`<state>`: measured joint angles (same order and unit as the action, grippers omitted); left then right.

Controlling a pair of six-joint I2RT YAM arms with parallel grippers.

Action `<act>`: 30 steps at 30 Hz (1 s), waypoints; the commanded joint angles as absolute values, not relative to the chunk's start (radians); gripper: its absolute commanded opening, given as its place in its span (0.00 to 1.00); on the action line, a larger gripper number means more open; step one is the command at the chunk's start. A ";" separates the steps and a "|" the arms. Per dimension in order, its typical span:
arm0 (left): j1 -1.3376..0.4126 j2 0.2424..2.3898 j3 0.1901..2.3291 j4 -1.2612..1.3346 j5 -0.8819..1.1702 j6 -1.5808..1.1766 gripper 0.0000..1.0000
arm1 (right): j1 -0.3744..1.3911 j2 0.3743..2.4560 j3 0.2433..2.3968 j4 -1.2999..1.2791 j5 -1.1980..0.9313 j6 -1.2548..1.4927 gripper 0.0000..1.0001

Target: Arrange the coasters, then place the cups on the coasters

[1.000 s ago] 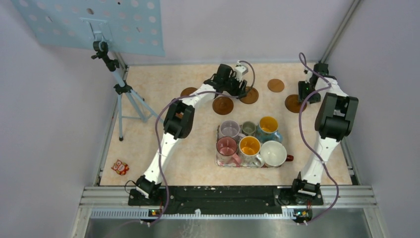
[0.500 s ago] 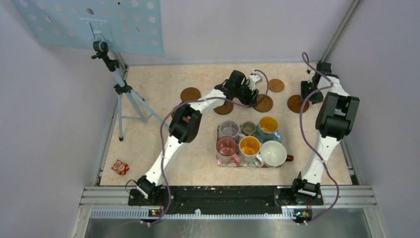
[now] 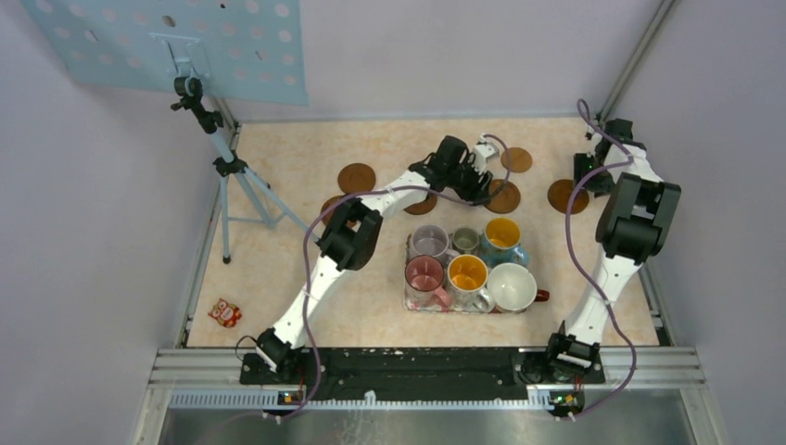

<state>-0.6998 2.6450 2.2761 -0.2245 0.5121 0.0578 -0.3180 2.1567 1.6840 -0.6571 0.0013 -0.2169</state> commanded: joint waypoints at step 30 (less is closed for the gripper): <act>-0.719 2.678 2.369 -0.084 0.505 -0.171 0.67 | -0.352 2.150 1.832 -0.792 -0.046 -0.290 0.64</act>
